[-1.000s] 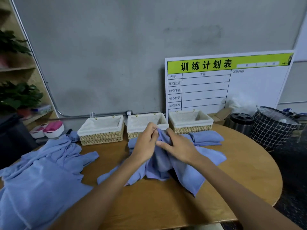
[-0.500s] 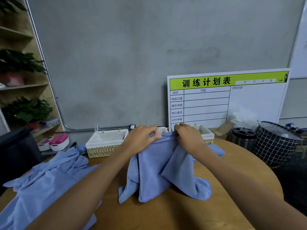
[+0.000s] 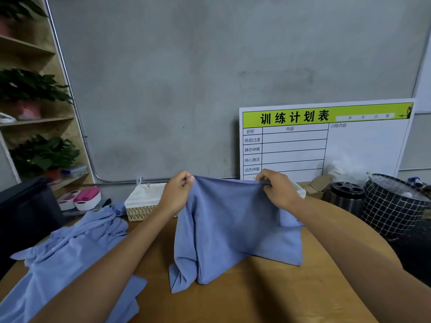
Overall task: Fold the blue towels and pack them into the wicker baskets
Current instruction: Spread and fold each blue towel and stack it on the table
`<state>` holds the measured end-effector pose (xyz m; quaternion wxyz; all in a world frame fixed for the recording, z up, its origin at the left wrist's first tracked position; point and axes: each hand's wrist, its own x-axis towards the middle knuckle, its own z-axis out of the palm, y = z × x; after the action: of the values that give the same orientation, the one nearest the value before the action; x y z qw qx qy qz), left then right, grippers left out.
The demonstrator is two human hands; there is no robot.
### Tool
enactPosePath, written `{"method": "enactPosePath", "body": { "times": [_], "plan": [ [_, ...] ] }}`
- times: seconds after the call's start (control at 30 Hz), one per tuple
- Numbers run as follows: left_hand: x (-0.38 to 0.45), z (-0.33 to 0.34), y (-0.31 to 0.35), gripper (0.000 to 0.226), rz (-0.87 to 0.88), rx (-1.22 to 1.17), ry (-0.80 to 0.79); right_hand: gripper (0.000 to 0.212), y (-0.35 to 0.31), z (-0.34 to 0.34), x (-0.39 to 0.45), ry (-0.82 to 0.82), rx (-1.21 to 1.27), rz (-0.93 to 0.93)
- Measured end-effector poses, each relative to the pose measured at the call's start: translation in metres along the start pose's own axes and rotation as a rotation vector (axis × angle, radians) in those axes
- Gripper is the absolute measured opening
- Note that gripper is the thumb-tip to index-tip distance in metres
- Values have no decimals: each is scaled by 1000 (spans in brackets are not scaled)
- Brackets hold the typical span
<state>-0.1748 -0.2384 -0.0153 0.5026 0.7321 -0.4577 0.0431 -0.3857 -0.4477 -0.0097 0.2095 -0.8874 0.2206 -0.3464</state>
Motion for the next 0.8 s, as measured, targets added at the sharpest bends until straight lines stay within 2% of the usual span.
{"method": "enactPosePath", "body": {
  "times": [0.13, 0.27, 0.4, 0.53, 0.67, 0.8],
  "plan": [
    [6, 3, 2, 27, -37, -59, 19, 44, -3, -2, -6, -27, 165, 55],
    [4, 3, 3, 28, 4, -52, 2, 27, 5, 2, -9, 15, 214, 97],
    [0, -9, -3, 25, 136, 121, -146, 21, 13, 0, -13, -26, 129, 47],
    [-5, -19, -22, 27, 201, 413, -217, 22, 15, -8, -15, 83, 62, 59],
    [-14, -21, -53, 18, 154, 612, -277, 23, 18, -14, -10, 156, 35, 40],
    [-18, -37, -80, 21, 15, 608, -198, 21, 26, -26, -2, 201, -63, 77]
  ]
}}
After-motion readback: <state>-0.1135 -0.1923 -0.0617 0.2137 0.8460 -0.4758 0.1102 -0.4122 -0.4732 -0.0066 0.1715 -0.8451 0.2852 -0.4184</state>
